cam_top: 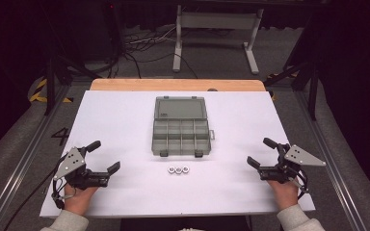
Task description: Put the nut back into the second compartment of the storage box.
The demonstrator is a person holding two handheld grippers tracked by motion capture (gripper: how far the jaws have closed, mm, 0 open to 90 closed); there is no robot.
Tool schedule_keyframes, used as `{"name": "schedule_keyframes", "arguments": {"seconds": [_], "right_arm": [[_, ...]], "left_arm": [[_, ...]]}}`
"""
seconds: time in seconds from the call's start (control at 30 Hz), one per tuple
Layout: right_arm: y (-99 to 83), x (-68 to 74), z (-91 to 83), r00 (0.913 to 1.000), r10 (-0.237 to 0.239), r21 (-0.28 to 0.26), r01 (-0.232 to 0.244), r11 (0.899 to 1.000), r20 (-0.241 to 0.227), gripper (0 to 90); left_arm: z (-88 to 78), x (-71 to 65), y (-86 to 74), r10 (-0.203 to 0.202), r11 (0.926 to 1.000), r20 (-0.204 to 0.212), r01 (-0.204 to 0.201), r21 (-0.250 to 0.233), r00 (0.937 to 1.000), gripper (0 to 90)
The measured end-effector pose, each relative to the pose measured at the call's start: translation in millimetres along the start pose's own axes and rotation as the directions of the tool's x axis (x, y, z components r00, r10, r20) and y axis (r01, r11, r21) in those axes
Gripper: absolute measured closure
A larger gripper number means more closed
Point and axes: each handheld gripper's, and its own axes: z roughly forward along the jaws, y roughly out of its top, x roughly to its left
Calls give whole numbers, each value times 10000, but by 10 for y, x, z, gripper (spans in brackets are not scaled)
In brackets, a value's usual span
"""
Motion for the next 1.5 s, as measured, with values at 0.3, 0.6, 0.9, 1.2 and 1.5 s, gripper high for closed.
{"name": "schedule_keyframes", "arguments": {"seconds": [0.3, 0.6, 0.9, 1.2, 1.5], "right_arm": [[10, 5, -14, 10000, -62, -60, 62, 10000, 69, 29], [12, -13, -6, 9999, 114, -60, -114, 9999, 86, 24], [202, 160, 304, 9973, 218, 8, -218, 9998, -703, 24], [455, 434, 716, 9832, -17, -71, 5, 10000, -1825, 22], [650, 667, 1049, 9589, -349, 96, 392, 9992, -2816, 16]], "left_arm": [[-18, 13, -24, -208, 9991, 236, 217, -363, 9995, 3], [6, 8, -35, -237, 9992, 394, 249, -307, 9989, 2], [-22, 26, -28, -419, 9985, 304, 429, -334, 9987, 1], [-50, 51, -39, -445, 9984, 312, 456, -327, 9985, 1], [-83, 60, -43, -513, 9978, 280, 525, -410, 9983, 1]]}}
